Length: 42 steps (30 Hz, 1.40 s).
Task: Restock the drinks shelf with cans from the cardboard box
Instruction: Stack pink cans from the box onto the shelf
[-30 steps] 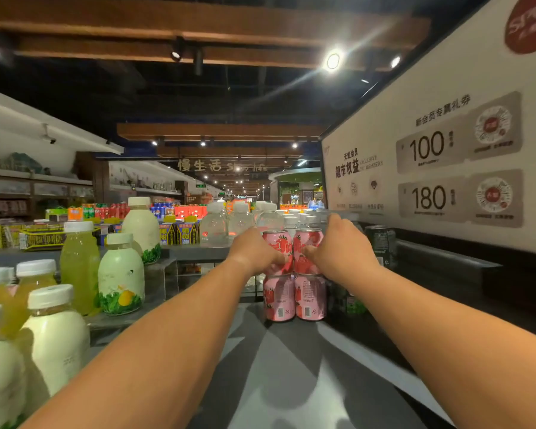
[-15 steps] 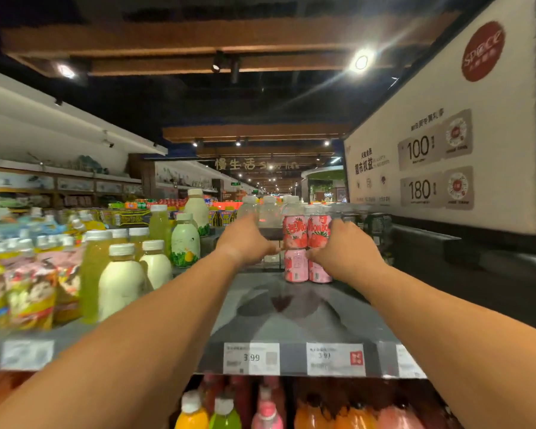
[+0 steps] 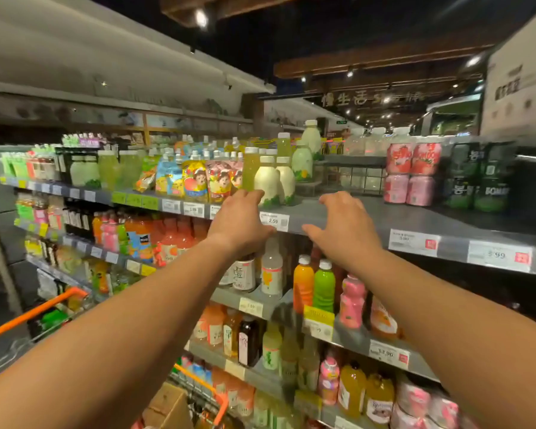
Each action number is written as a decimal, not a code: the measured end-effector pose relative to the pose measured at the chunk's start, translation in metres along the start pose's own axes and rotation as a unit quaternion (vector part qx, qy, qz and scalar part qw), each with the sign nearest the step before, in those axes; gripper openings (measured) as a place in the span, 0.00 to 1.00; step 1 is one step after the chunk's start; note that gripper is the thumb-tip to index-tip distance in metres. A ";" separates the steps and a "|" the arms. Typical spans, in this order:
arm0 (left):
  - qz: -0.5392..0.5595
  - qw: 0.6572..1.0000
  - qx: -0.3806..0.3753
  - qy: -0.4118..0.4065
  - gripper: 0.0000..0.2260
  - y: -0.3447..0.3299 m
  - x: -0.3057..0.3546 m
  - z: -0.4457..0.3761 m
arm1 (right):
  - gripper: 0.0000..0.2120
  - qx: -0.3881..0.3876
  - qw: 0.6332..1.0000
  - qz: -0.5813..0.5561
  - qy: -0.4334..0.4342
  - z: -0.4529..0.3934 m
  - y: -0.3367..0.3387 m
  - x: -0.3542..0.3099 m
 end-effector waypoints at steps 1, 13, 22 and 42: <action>-0.004 1.000 -0.005 0.012 0.36 -0.003 -0.021 0.021 | 0.28 -0.009 1.000 -0.020 0.011 0.015 -0.014 -0.013; -0.006 0.932 -0.149 0.331 0.29 -0.115 -0.272 0.313 | 0.27 -0.301 0.950 -0.057 0.054 0.243 -0.291 -0.146; -0.010 0.875 -0.164 0.456 0.24 -0.150 -0.345 0.417 | 0.30 -0.408 0.906 -0.073 0.080 0.325 -0.374 -0.175; 0.001 0.791 -0.181 0.585 0.23 -0.234 -0.442 0.413 | 0.26 -0.493 0.855 -0.054 0.149 0.273 -0.541 -0.190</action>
Point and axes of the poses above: each hand's wrist, its own z-axis away from the middle knuckle, its own y-axis out of the back of the hand, x = y × z, the point moved 8 cm from there along -z, towards the middle knuckle, and after that the axes turned 3 degrees about -y, right-handed, at the moved point
